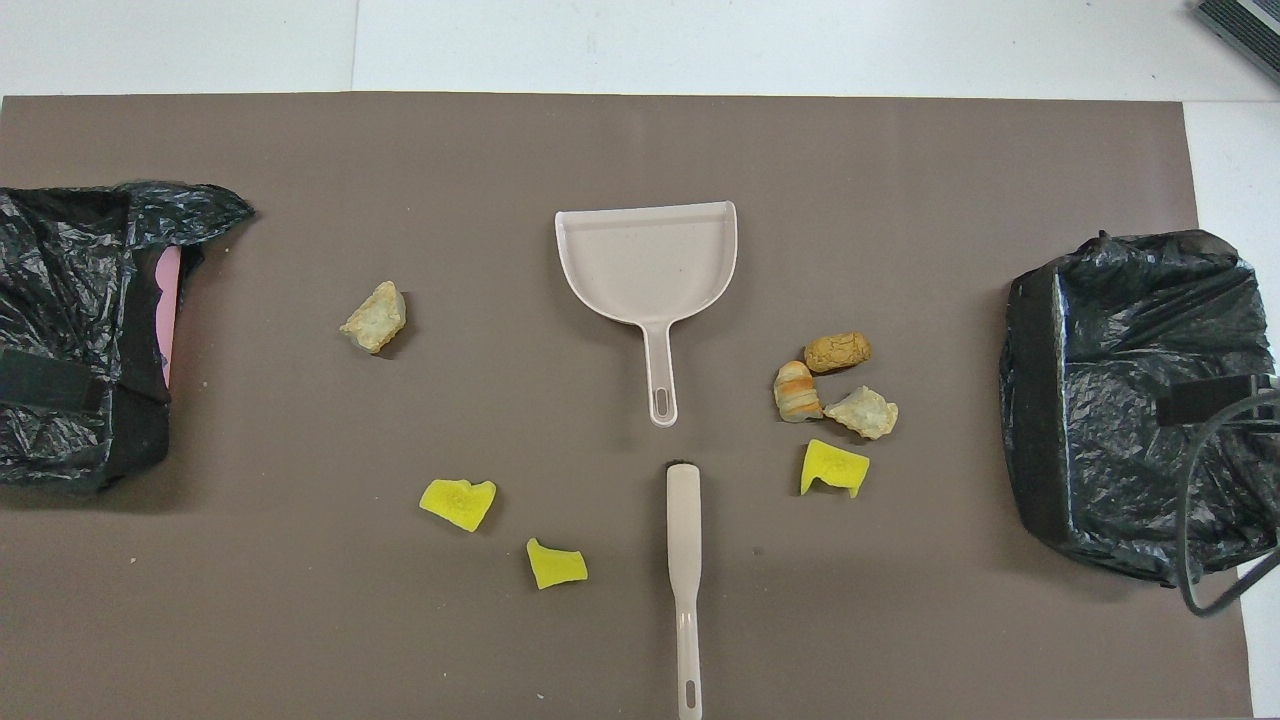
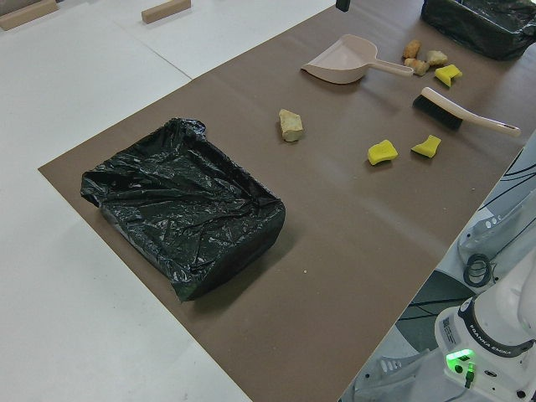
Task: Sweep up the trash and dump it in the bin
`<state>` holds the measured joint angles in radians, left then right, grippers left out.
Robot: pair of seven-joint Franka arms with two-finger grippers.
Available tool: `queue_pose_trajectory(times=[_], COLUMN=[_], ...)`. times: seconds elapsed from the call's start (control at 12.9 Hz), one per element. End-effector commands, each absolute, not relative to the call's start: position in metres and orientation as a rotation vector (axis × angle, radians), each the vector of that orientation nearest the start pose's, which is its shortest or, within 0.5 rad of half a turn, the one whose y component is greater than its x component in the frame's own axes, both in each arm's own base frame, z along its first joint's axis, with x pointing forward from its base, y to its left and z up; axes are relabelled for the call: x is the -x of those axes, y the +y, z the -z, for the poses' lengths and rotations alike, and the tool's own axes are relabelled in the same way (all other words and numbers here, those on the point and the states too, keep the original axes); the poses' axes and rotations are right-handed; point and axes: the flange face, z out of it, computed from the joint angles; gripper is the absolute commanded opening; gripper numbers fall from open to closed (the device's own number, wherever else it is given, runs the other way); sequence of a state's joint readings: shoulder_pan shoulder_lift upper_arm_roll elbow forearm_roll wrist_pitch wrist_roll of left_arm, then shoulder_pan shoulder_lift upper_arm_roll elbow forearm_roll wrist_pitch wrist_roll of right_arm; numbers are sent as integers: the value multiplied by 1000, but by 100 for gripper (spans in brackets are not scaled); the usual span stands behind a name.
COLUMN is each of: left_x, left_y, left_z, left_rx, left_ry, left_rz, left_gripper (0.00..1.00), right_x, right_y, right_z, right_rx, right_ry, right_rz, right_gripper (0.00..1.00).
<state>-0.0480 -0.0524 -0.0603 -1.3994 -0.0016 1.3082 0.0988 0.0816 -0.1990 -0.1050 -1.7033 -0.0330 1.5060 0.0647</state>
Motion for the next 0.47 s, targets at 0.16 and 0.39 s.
queue_pose_trajectory(times=[0.16, 0.39], left_x=[-496, -495], left_y=[-57, -56], left_z=[-709, -709], left_rx=[3121, 3123], left_ry=[325, 308], left_rz=[-60, -70], left_gripper=[100, 100], right_x=[-483, -483], right_y=[-23, -24], right_z=[-657, -656], right_rx=[3163, 3162], right_ry=[107, 109], right_rz=[25, 21], right_gripper=[100, 100])
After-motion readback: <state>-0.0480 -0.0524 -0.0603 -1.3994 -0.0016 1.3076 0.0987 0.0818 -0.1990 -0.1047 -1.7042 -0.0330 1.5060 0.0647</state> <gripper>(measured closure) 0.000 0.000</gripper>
